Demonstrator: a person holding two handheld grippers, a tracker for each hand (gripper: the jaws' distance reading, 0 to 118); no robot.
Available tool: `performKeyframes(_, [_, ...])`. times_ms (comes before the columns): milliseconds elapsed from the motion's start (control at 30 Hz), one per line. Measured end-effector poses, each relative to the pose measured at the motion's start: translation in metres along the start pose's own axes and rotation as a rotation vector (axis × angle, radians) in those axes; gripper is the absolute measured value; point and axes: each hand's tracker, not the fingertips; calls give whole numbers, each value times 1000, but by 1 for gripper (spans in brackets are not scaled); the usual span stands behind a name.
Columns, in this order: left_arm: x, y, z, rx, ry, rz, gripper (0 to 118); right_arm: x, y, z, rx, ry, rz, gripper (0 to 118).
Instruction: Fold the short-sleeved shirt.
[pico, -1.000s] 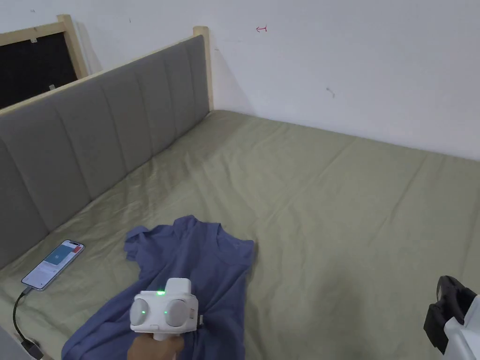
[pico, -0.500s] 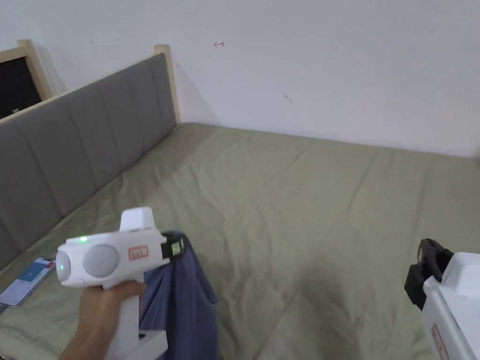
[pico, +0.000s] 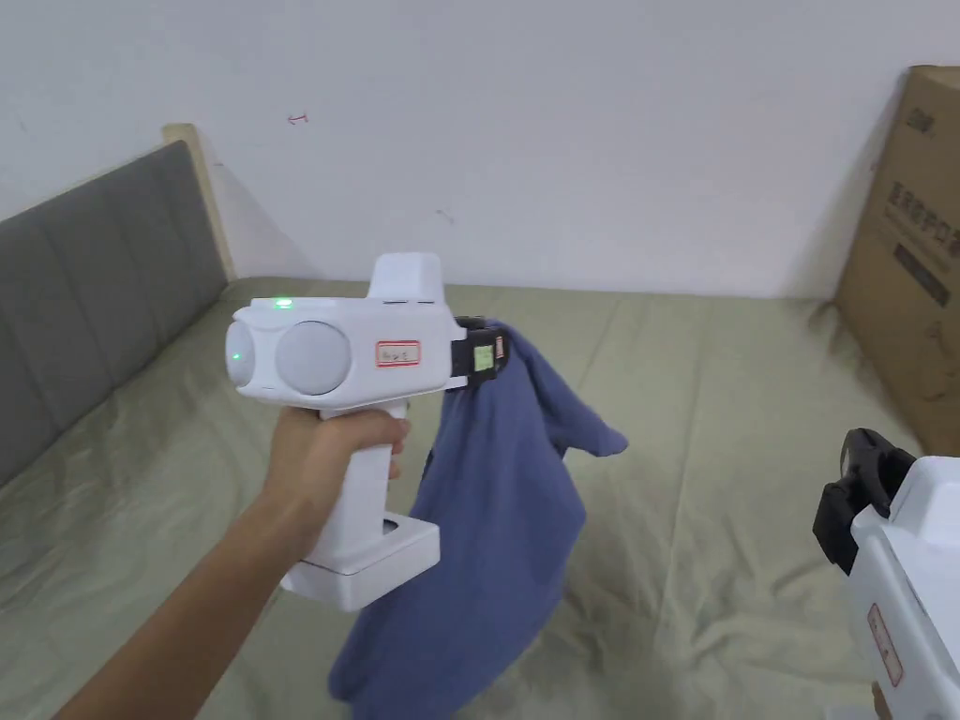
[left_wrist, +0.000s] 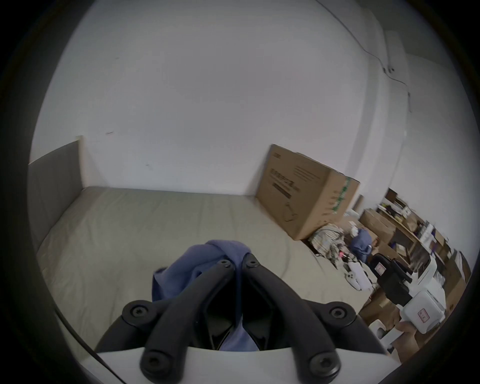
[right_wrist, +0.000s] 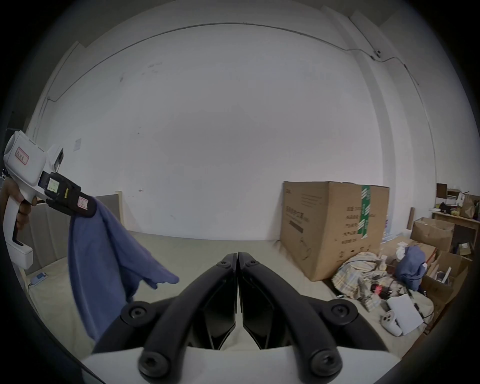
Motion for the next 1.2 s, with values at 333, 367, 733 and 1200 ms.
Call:
performKeyframes(333, [73, -82, -101, -278, -154, -138, 0, 47, -10, 17, -26, -115, 6, 0])
performKeyframes(367, [77, -98, -112, -320, -157, -133, 0, 49, -11, 17, -32, -120, 5, 0])
performKeyframes(733, [75, -261, -203, -684, -9, -230, 0, 55, -36, 13, -108, -120, 8, 0])
performKeyframes(1200, [66, -183, -107, -210, 56, -67, 100, 44, -20, 17, -85, -108, 10, 0])
